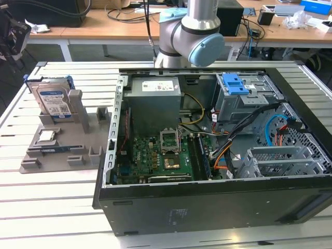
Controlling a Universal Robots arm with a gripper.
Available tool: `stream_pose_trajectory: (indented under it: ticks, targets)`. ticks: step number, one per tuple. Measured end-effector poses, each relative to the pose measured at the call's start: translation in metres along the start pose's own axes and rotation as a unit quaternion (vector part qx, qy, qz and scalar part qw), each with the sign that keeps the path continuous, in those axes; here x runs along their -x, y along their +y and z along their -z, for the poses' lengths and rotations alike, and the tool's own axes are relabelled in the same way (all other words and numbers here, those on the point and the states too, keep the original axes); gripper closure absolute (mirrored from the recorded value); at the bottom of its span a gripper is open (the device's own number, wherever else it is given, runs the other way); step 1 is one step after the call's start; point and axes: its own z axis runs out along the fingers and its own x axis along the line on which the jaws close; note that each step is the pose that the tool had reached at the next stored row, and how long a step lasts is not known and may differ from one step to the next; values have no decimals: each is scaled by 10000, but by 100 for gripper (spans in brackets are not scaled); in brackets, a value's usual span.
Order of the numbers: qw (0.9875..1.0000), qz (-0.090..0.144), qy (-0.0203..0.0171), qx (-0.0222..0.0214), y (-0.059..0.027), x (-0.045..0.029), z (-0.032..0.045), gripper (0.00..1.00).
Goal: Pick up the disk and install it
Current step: 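Pick up the disk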
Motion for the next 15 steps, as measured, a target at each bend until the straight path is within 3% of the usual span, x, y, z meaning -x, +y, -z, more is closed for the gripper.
stream_pose_trajectory:
  ticks: [3, 8, 11, 15]
  targets:
    - [10000, 43, 2, 1, 0, -1, 0, 89]
    - [9988, 495, 23, 11, 0, -1, 1, 89]
    - [9960, 889, 40, 21, 0, -1, 0, 89]
    - [9936, 1132, 51, 26, 0, -1, 0, 89]
